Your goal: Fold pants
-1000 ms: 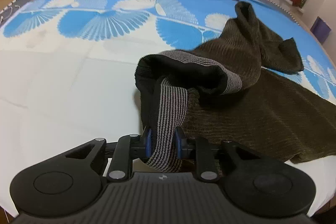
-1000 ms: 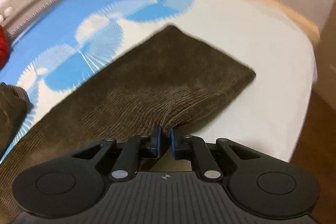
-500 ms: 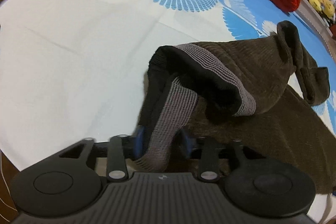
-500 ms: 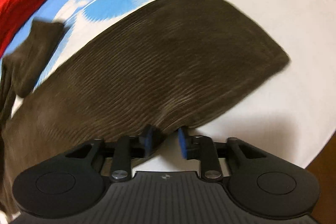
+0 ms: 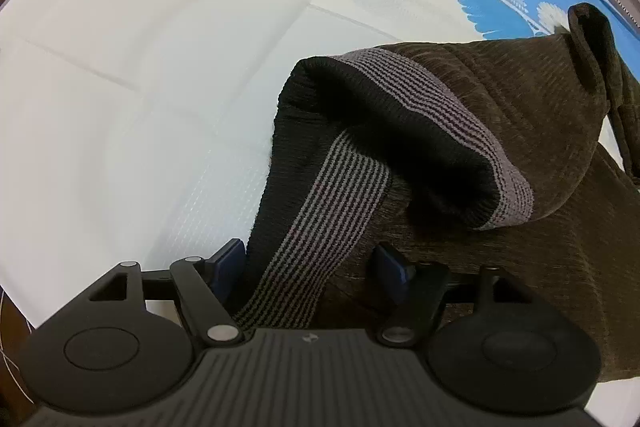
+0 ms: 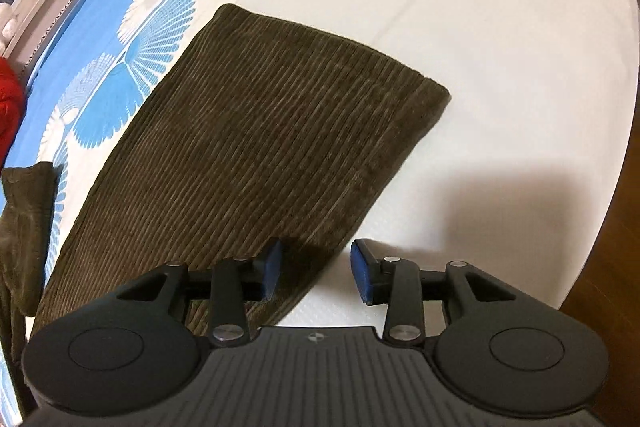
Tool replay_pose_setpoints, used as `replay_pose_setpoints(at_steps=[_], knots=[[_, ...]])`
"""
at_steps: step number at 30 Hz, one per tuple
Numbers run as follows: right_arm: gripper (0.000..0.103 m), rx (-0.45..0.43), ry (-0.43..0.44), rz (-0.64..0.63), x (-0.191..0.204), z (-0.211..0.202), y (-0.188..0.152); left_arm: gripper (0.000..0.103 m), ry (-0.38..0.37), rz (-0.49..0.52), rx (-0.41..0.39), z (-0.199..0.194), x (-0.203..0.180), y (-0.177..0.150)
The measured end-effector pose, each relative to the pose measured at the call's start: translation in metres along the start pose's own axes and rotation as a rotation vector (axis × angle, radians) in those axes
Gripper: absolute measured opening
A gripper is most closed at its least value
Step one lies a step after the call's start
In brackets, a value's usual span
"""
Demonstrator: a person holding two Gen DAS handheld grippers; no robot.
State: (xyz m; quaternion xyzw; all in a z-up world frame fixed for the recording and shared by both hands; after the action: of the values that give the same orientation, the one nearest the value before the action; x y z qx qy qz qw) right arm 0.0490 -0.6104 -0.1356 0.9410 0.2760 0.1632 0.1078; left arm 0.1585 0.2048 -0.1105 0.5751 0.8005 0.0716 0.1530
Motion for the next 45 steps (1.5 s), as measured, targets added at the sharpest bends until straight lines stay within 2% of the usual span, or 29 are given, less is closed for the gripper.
replay_pose_setpoints(at_steps=[2,3,4,6,7,11,13,14,15,17,19,20,21,22,24,25,26,27,28,29,31,33,37,42,43,45], knots=[[0.037,-0.010,-0.008,-0.004,0.002,0.001,0.000,0.074,0.009,0.011,-0.003,0.000,-0.002,0.000],[0.032,-0.017,-0.013,-0.004,0.001,0.001,0.001,0.070,0.013,0.018,-0.008,0.000,-0.004,0.000],[0.019,-0.027,-0.024,-0.003,-0.001,0.001,0.002,0.067,0.019,0.027,-0.016,-0.001,-0.005,-0.001],[0.009,-0.038,-0.026,0.007,-0.007,-0.002,0.003,0.056,0.018,0.039,-0.029,-0.003,-0.008,-0.001],[0.003,-0.042,-0.025,0.016,-0.009,-0.002,0.003,0.053,0.018,0.047,-0.038,-0.005,-0.008,-0.001],[0.001,-0.095,0.006,0.025,-0.014,-0.015,0.007,0.029,-0.003,0.036,-0.076,-0.014,-0.008,-0.001],[0.001,-0.148,0.023,0.030,-0.017,-0.026,0.008,0.024,-0.017,0.025,-0.096,-0.021,-0.006,-0.001],[0.000,-0.175,0.030,0.040,-0.019,-0.032,0.009,0.010,-0.025,0.024,-0.109,-0.025,-0.007,-0.001],[0.000,-0.203,0.035,0.054,-0.022,-0.039,0.010,0.008,-0.025,0.029,-0.132,-0.030,-0.008,-0.001],[0.000,-0.286,-0.002,0.081,-0.028,-0.057,0.011,0.008,-0.054,0.028,-0.180,-0.043,-0.006,-0.001],[0.000,-0.458,-0.175,0.069,-0.034,-0.081,0.014,0.007,-0.082,0.025,-0.214,-0.053,-0.002,-0.002],[0.000,-0.513,-0.214,0.085,-0.042,-0.091,0.016,0.008,-0.093,0.024,-0.209,-0.055,0.001,-0.002],[0.000,-0.494,-0.208,0.094,-0.050,-0.090,0.017,0.008,-0.101,0.023,-0.191,-0.055,0.004,-0.003],[0.000,-0.414,-0.165,0.078,-0.054,-0.079,0.017,0.008,-0.105,0.020,-0.172,-0.053,0.006,-0.005],[0.000,-0.154,0.004,0.088,-0.058,-0.046,0.010,0.010,-0.106,0.006,-0.131,-0.048,0.012,-0.007],[0.003,-0.093,0.049,0.081,-0.056,-0.038,0.006,0.010,-0.103,-0.009,-0.112,-0.046,0.015,-0.008],[0.003,-0.083,0.055,0.053,-0.052,-0.036,0.004,0.012,-0.105,-0.023,-0.102,-0.044,0.018,-0.007],[0.007,-0.092,0.046,0.027,-0.048,-0.038,0.003,0.018,-0.108,-0.037,-0.098,-0.043,0.020,-0.007],[0.022,-0.101,0.046,0.014,-0.045,-0.039,0.003,0.026,-0.114,-0.049,-0.094,-0.041,0.021,-0.007],[0.042,-0.101,0.051,0.022,-0.044,-0.039,0.002,0.041,-0.127,-0.057,-0.089,-0.040,0.021,-0.008],[0.054,-0.080,0.061,0.081,-0.046,-0.036,0.001,0.052,-0.145,-0.049,-0.074,-0.034,0.016,-0.009],[0.052,-0.060,0.073,0.135,-0.045,-0.029,-0.001,0.057,-0.116,-0.017,-0.068,-0.029,0.008,-0.011],[0.053,-0.023,0.092,0.193,-0.037,-0.009,0.000,0.058,-0.062,0.009,-0.049,-0.017,-0.001,-0.010],[0.053,-0.078,0.059,0.178,-0.023,0.000,0.001,0.059,-0.029,-0.007,-0.037,-0.006,-0.001,-0.005],[0.047,-0.089,0.053,0.164,-0.018,0.001,0.002,0.060,-0.021,-0.003,-0.034,-0.004,-0.001,-0.005],[0.026,-0.105,0.031,0.134,-0.010,0.004,0.005,0.062,-0.007,0.013,-0.032,-0.001,-0.004,-0.004]])
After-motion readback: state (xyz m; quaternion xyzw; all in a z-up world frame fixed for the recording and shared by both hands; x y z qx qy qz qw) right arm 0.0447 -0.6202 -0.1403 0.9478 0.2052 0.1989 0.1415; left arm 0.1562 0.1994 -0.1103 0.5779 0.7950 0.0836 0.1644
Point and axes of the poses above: each gripper's, at about its wrist camera, not at the fingertips, and z roughly the way its jaws point, x to its left, y to its top, the point moved 2 cm from there along z, roughly the way its jaws point, and after that the axes turned 6 degrees about -y, right-handed, at the moved point
